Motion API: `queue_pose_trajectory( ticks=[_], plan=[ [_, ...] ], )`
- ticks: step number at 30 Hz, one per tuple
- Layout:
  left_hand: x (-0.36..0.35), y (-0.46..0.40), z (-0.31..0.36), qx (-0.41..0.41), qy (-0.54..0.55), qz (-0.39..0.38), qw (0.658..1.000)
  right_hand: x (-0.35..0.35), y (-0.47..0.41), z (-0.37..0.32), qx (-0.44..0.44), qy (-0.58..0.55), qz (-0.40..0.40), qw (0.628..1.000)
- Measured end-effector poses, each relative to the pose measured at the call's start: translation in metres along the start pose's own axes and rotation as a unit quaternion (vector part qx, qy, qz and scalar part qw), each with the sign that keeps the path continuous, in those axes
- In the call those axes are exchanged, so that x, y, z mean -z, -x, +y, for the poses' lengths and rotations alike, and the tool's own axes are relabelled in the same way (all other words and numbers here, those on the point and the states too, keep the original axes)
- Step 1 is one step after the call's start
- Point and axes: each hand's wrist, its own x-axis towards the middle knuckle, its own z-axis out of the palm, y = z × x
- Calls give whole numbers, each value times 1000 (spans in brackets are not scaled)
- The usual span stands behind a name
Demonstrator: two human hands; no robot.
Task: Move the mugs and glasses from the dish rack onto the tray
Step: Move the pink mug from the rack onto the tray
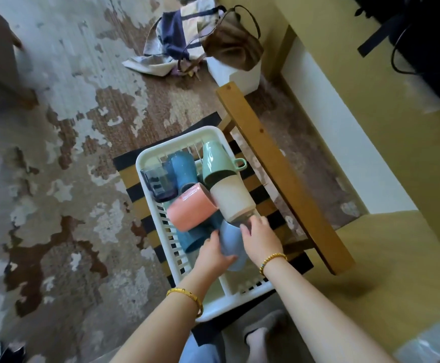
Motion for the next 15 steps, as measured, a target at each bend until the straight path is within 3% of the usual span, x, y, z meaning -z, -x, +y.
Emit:
queue_pose_trajectory(
  ticks=[4,9,11,13,15],
  plan=[
    [4,1,6,-5,40,15,999,10,-1,-11,31,-39,127,991],
    [40,10,12,-139,-9,203,969,7,-17,-25,44,51,65,996],
    [57,6,11,-150,-68,258,952,2,-21,-30,34,76,57,995],
    [73,-2,8,-123,-124,279,944,-2,-24,-35,21,95,65,993],
    [84,-13,3,-106,-149,253,950,-5,-28,-37,10,108,66,992]
  ],
)
